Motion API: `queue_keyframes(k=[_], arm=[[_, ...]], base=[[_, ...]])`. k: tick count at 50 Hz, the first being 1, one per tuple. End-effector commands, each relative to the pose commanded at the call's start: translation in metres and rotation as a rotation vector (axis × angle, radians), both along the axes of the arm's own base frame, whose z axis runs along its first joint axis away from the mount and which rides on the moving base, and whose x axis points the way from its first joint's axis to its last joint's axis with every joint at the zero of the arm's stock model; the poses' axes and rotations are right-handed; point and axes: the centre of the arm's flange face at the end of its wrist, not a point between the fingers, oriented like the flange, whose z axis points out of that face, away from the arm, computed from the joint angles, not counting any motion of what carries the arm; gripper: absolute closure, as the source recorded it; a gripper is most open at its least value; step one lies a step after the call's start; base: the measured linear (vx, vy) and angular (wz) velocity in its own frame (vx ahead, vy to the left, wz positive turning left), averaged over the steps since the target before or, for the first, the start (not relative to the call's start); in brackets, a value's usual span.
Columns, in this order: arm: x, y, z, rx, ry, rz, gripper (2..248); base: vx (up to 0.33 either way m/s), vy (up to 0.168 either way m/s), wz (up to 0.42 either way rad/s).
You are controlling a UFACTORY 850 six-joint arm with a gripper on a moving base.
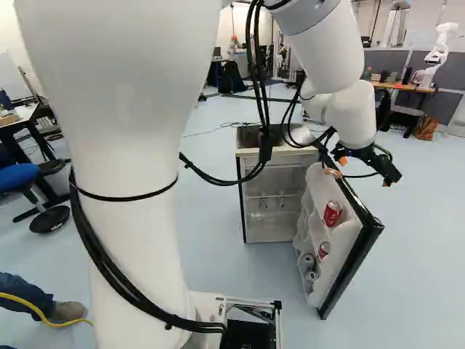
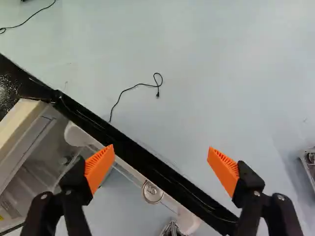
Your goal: Grab a drink from the fridge
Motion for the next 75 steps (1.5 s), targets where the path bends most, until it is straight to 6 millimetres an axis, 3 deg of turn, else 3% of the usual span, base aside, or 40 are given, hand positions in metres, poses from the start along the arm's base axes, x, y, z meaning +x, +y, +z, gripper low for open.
queue_keyframes(k=[40,75], arm=[[0.000,-0.062,-0.012,0.093,0.065,-0.057,3],[0.019,-0.089,-0.052,0.140,0.098,-0.056,3]], base=[[0.000,0.000,0.000],[0.000,0.000,0.000]])
